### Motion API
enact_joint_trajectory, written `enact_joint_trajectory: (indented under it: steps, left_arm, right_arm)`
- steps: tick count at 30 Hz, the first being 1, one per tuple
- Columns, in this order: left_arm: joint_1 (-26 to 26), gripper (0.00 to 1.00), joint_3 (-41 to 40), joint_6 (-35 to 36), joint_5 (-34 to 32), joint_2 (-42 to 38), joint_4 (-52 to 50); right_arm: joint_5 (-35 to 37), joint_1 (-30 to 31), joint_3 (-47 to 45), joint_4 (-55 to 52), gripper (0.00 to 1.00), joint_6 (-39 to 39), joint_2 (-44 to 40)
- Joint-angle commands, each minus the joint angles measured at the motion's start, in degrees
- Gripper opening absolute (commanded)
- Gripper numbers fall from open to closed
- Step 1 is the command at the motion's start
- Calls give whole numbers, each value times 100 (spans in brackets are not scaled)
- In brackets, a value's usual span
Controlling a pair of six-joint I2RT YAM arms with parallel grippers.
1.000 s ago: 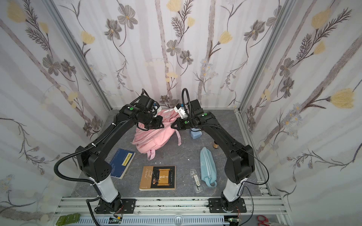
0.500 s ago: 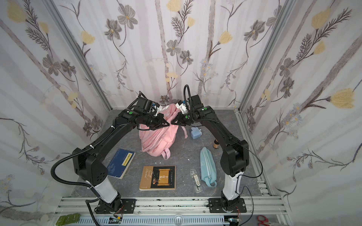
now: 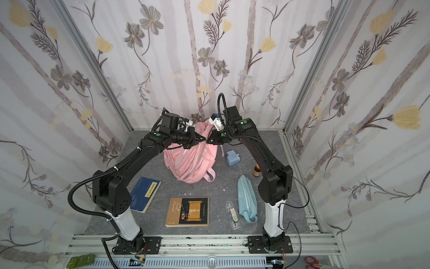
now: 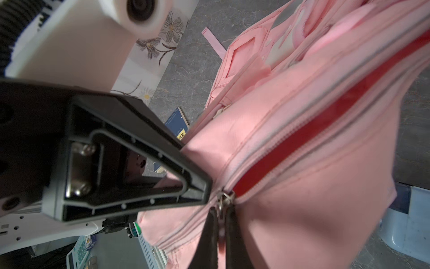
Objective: Pack books, pencil case, and school supplies into a backpack
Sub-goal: Unzip the student bag at the center of the table.
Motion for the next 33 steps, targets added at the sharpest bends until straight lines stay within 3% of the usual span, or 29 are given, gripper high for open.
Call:
enact_joint_trajectory:
  steps: [1, 6, 10, 17, 21, 23, 27, 33]
  left_arm:
    - [26, 0, 1, -382, -103, 61, 1083]
    - [66, 0, 22, -694, -463, 118, 1306]
    - [127, 0, 162, -733, -794, 162, 1257]
    - [164, 0, 728, -14, -1478, 371, 346]
    - [158, 1, 851, -3, -1341, 514, 285]
    - [140, 30, 837, 100, -1132, 487, 244]
    - [131, 54, 671, 964, -1141, 158, -519]
    - [81, 59, 78, 2739, -1761, -498, -1944]
  right_arm:
    - [-236, 178, -40, -89, 0, -231, -63]
    - [-130, 470, -270, -1, 0, -173, -207]
    - [9, 578, -998, 411, 0, 127, -599]
    - [-263, 573, -2367, 1761, 0, 1013, -1324]
    - [-579, 580, -2913, 2751, 0, 1668, -1416]
    - [-471, 571, -2957, 2949, 0, 1776, -1391]
    - [-345, 511, -2935, 3123, 0, 1747, -1286]
    - [-314, 323, -2951, 3016, 0, 1437, -1170]
